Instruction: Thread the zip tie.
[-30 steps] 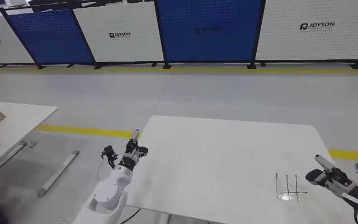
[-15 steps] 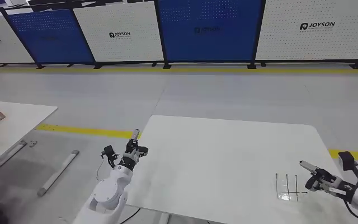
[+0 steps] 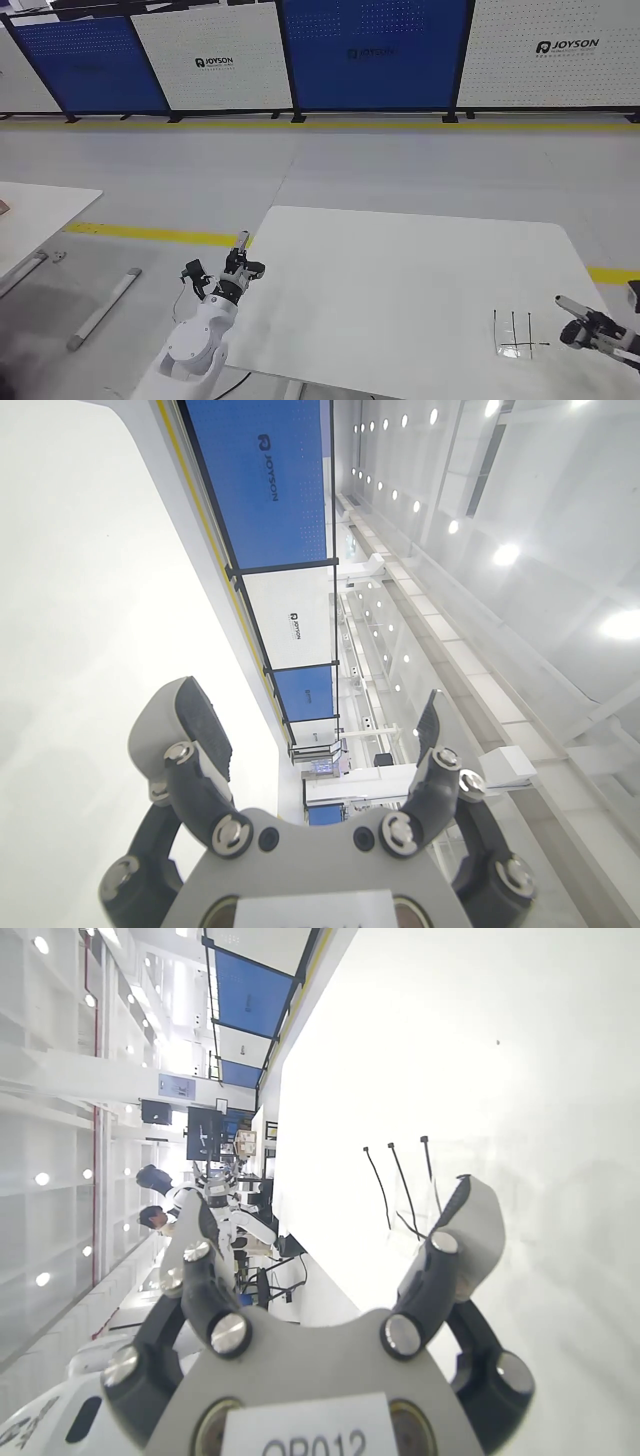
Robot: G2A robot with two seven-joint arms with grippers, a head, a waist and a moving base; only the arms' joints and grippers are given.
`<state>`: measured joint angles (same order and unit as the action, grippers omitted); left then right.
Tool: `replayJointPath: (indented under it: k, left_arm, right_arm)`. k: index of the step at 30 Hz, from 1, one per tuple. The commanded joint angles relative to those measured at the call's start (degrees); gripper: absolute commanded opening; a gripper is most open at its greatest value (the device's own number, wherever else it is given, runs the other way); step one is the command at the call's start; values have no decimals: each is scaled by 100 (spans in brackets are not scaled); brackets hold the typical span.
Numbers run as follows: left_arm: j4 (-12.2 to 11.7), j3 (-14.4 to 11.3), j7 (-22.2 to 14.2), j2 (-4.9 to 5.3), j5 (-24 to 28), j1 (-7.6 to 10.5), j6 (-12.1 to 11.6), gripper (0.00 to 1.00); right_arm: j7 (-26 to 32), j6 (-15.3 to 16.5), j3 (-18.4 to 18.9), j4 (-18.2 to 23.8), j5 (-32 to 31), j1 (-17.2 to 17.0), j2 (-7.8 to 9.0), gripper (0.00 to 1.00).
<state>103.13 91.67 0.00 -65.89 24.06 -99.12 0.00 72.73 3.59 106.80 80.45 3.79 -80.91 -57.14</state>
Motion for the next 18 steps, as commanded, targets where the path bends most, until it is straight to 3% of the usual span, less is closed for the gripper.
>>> replayJointPath:
  k: [1,7,10,18]
  left_arm:
    - [0,0,0,0,0,0,0,100]
    - [0,0,0,0,0,0,0,100]
    - [0,0,0,0,0,0,0,100]
    - [0,0,0,0,0,0,0,100]
  right_arm:
    - [193,72,105,4,-57,-70,43,100]
    - [678,117,-159,-284,-719,201,162,100]
    - [691,48,-566,-554,-952,482,220,100]
    - [691,19,-590,-597,-916,523,223,100]
